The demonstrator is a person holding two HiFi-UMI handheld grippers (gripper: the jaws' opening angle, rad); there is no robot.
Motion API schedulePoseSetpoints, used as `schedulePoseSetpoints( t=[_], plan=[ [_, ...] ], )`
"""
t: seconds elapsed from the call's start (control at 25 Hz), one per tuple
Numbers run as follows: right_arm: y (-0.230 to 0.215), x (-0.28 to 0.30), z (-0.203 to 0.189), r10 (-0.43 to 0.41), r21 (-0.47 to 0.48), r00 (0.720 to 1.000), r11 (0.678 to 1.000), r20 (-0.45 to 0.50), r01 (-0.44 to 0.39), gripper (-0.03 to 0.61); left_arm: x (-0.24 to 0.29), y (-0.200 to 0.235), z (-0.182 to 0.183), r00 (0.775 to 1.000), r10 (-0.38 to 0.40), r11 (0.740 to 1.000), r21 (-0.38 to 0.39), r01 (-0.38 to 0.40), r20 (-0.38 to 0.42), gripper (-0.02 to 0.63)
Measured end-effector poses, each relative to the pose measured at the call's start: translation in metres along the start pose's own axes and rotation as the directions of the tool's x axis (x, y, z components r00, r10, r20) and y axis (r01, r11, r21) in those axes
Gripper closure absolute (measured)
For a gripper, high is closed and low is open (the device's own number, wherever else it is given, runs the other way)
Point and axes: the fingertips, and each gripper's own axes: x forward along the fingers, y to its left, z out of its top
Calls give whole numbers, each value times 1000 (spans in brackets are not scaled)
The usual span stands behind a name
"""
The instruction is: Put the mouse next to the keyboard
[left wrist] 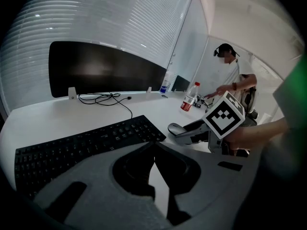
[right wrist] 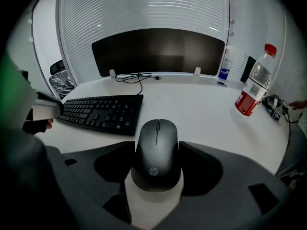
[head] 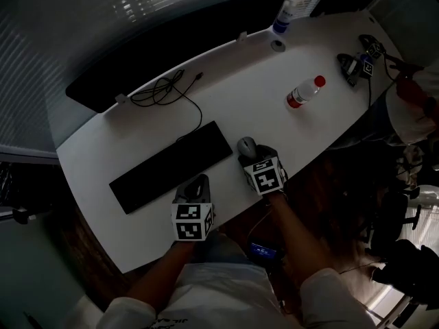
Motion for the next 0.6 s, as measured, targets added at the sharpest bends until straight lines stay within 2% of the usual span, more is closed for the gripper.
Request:
schedulePoseSetpoints(
  t=[0.6],
  plan=[
    [-20,26,-8,64,-51,998,997,-21,-65,287,11,-3,-4,1000,3,1000,-14,-3,-14,608]
  ],
)
